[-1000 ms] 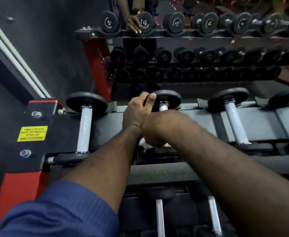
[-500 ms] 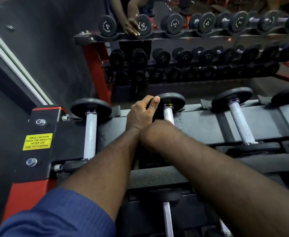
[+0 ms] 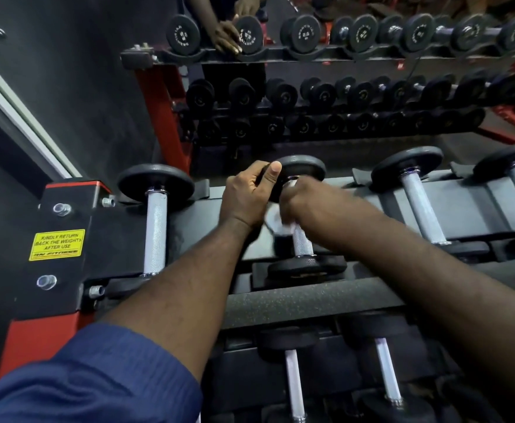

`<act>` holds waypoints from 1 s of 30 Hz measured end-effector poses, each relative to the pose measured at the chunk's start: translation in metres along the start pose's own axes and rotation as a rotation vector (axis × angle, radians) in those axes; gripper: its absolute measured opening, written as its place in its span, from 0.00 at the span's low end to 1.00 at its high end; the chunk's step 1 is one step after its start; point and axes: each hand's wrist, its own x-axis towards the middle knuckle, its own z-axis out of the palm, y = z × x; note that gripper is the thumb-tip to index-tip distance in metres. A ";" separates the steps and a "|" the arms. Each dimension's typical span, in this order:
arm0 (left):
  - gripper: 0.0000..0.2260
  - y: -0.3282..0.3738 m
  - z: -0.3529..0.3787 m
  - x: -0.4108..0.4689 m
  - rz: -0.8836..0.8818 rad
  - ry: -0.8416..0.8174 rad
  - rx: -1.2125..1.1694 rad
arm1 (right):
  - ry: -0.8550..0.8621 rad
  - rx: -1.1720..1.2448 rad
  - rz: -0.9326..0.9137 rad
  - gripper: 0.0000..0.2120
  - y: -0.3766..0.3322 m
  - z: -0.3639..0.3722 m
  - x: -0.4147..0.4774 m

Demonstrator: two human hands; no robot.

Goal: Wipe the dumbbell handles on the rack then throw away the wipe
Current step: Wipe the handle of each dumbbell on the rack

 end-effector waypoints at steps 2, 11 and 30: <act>0.19 0.001 0.000 -0.002 -0.006 0.001 0.004 | -0.245 0.178 -0.063 0.10 -0.002 -0.003 -0.010; 0.23 0.001 0.000 -0.001 0.005 0.013 0.008 | 0.010 0.109 0.020 0.17 0.011 0.009 -0.004; 0.26 0.002 0.006 -0.001 0.019 -0.002 0.124 | 0.540 0.700 0.543 0.13 0.009 0.029 -0.011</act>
